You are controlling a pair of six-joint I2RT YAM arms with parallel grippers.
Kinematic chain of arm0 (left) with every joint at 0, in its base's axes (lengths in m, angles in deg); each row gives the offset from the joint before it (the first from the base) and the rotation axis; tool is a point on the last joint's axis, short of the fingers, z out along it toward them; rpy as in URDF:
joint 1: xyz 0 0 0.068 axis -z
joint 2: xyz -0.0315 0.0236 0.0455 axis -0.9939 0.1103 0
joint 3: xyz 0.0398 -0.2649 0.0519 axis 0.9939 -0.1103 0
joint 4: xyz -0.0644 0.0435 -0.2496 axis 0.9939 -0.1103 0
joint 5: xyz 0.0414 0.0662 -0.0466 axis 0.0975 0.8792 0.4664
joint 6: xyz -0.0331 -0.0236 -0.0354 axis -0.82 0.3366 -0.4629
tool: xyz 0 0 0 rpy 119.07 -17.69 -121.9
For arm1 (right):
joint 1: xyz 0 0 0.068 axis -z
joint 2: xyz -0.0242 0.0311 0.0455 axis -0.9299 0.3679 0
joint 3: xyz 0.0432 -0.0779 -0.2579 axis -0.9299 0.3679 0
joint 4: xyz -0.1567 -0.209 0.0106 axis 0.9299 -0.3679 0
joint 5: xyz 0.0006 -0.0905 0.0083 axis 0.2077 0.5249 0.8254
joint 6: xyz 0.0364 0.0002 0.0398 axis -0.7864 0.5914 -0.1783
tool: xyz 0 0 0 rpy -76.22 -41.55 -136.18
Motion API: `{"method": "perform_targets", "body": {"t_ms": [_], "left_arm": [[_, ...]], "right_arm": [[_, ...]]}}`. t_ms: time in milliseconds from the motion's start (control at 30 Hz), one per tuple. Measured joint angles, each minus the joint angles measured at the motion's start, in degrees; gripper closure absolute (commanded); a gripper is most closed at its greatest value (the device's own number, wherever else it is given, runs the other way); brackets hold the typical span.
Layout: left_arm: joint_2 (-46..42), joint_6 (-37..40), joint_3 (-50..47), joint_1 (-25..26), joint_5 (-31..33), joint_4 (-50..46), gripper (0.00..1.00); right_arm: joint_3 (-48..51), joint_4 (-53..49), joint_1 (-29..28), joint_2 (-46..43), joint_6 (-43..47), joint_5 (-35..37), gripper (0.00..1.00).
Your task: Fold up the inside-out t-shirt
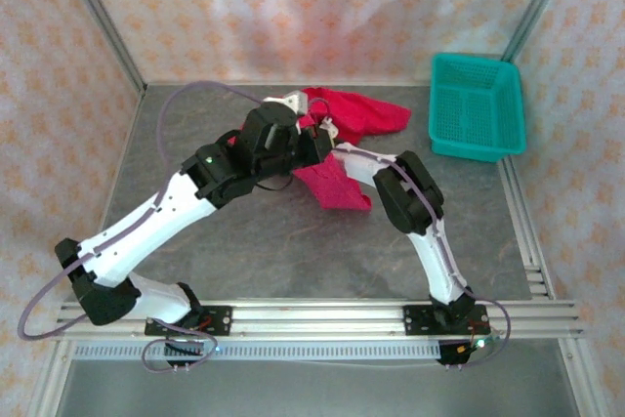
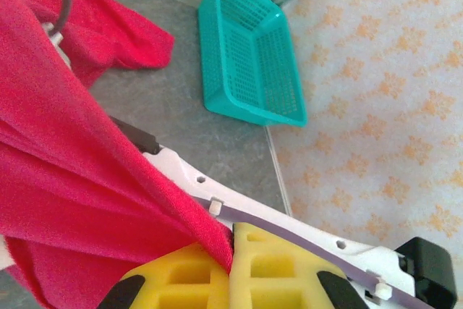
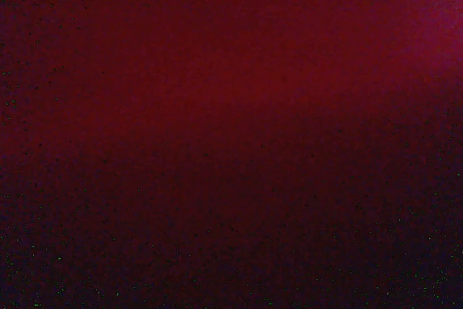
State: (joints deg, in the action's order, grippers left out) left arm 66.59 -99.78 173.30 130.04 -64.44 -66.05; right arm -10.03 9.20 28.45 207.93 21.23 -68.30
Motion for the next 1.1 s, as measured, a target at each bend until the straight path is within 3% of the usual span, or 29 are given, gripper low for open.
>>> {"method": "perform_targets", "body": {"t_ms": [133,300,467,700,900,1100], "left_arm": [[-2.78,-0.04,-2.67,-3.58,-0.83,0.13,1.0],[-3.78,0.37,-5.2,-8.17,-1.9,0.33,1.0],[-0.66,1.64,-6.38,-15.69,-3.91,1.29,1.0],[9.9,2.62,-6.64,-26.73,-7.06,4.15,1.0],[18.95,4.24,-5.62,-31.93,-8.66,4.28,1.0],[26.38,5.66,-5.66,-35.15,-10.12,4.31,1.0]], "right_arm": [[1.44,-1.73,0.04,0.04,0.33,-0.52,0.83],[9.29,1.79,2.16,-4.24,3.74,-7.37,0.98],[16.72,0.94,5.49,-12.13,10.1,-17.99,1.0],[24.09,-2.32,6.91,-34.49,17.97,-28.94,1.0],[26.43,-6.25,8.13,-49.66,20.52,-35.69,1.0],[23.61,-10.43,13.77,-56.61,19.89,-41.64,1.0]]}}
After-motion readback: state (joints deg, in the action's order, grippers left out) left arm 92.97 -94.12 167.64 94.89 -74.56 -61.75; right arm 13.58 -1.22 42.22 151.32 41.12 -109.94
